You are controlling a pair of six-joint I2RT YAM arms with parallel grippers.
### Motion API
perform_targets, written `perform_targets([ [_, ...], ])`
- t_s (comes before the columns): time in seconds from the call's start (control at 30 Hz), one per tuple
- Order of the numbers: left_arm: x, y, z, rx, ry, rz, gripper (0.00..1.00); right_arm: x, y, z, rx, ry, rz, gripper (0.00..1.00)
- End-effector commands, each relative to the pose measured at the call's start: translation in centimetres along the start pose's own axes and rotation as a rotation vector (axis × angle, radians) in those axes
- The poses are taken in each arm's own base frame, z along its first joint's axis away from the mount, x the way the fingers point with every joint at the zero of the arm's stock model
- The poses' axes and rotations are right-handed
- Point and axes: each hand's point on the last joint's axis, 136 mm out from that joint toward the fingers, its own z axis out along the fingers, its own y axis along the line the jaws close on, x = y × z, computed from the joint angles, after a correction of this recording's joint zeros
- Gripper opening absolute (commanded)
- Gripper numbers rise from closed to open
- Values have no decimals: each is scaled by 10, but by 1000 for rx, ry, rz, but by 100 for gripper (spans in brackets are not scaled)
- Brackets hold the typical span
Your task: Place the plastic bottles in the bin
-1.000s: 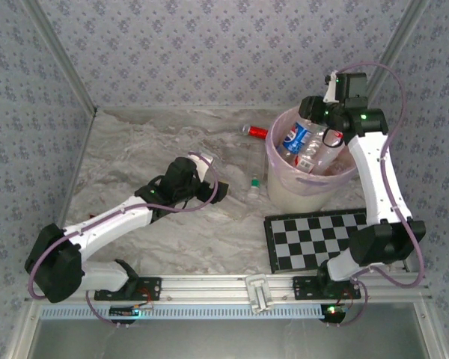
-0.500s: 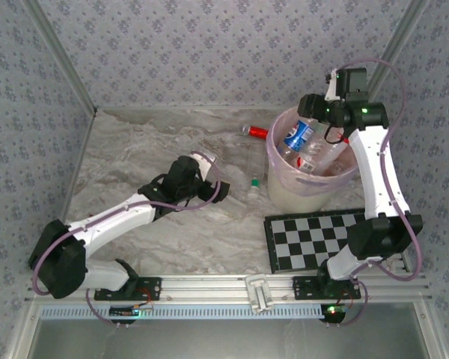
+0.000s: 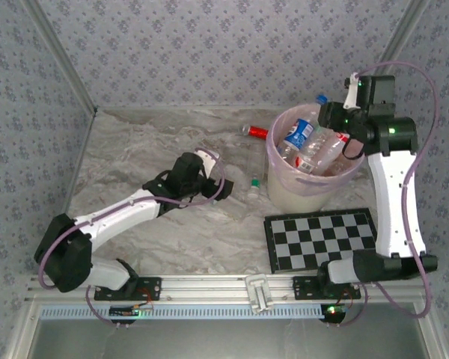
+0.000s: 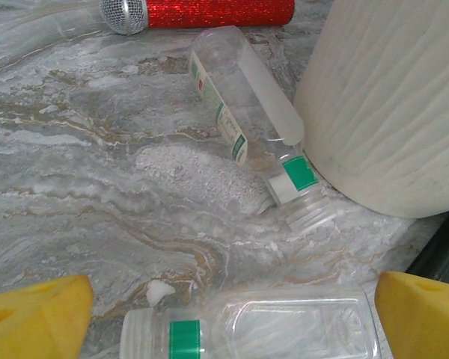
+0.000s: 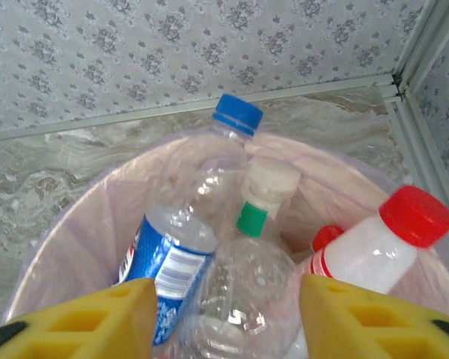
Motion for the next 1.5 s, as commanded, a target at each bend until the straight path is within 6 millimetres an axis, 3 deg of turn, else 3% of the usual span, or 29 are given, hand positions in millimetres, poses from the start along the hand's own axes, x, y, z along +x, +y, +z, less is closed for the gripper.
perform_targets([
  [0.0, -20, -13, 8, 59, -36, -31, 97, 29, -4, 3, 17, 70, 9, 47],
  [0.2, -18, -29, 41, 149, -21, -130, 96, 63, -6, 19, 4, 147, 36, 41],
  [0.3, -12, -34, 59, 164, 2, -170, 96, 71, -2, 24, -26, 187, 37, 40],
  [0.53, 0, -30, 103, 122, 74, -263, 94, 53, -2, -16, -61, 79, 42, 40],
  [0.77, -3, -28, 142, 91, 123, -302, 92, 55, -2, -37, -99, 14, 76, 71],
  [1.17, 18, -31, 183, 100, 206, -371, 89, 65, -7, -31, -106, 33, 90, 76],
  [1.3, 26, -25, 190, 58, 235, -376, 68, 66, -6, -29, -121, 28, 101, 77],
  [1.47, 11, -16, 180, 10, 216, -342, 54, 65, -5, -33, -133, 11, 105, 76],
])
